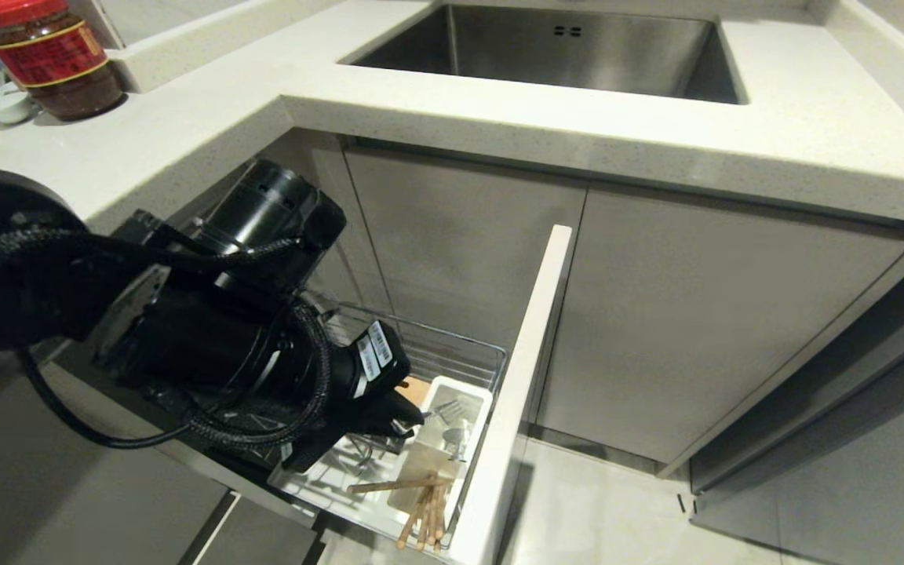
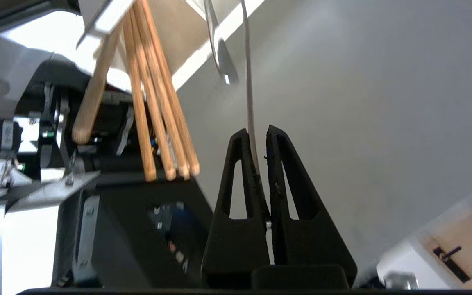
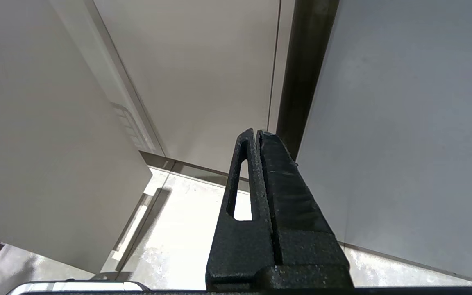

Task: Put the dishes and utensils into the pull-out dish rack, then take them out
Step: Take the fork out of the cupboard

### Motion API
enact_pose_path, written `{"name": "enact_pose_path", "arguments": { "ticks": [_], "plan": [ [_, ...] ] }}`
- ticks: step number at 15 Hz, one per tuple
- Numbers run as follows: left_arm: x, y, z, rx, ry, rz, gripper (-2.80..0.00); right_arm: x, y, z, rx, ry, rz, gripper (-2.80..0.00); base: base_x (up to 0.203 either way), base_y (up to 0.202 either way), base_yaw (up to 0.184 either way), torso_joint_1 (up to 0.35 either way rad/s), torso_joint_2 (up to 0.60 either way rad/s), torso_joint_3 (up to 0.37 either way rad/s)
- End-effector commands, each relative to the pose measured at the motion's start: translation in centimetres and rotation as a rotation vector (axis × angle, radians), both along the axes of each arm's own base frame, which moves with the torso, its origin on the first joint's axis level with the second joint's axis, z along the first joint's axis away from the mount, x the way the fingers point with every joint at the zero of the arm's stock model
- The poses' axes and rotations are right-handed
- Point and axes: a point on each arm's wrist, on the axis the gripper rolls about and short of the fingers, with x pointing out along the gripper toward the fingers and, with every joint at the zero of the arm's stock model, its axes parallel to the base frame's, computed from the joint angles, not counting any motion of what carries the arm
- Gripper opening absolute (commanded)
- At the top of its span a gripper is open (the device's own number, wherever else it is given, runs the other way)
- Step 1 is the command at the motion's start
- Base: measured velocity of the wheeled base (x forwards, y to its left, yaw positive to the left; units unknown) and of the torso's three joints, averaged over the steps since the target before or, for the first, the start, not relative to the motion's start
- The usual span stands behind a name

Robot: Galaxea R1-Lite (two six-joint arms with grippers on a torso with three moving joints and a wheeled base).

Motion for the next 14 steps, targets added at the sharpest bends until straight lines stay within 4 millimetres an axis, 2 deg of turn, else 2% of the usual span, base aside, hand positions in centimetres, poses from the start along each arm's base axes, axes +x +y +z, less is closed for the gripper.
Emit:
{"name": "enact_pose_path", "arguments": {
  "ticks": [1,4,9,12,14],
  "plan": [
    [-1.1,0.3,1.4,-0.003,0.006,-0.013,-2.8,0.2,0.0,-0.7,0.0,0.024,0.0,-2.8,0.0,0.0,0.0,0.0,0.0,0.0],
    [-1.9,0.8,2.5,0.002,0.01,-0.022,-2.8,0.2,0.0,-0.7,0.0,0.026,0.0,-2.8,0.0,0.0,0.0,0.0,0.0,0.0],
    [-4.4,2.2,5.5,-0.042,-0.041,-0.048,-2.8,0.2,0.0,-0.7,0.0,0.026,0.0,-2.8,0.0,0.0,0.0,0.0,0.0,0.0],
    [-6.4,4.2,8.3,-0.097,-0.129,-0.034,-2.8,0.2,0.0,-0.7,0.0,0.024,0.0,-2.8,0.0,0.0,0.0,0.0,0.0,0.0],
    [-8.7,6.5,11.0,-0.169,-0.237,-0.01,-2.8,0.2,0.0,-0.7,0.0,0.026,0.0,-2.8,0.0,0.0,0.0,0.0,0.0,0.0]
  ]
}}
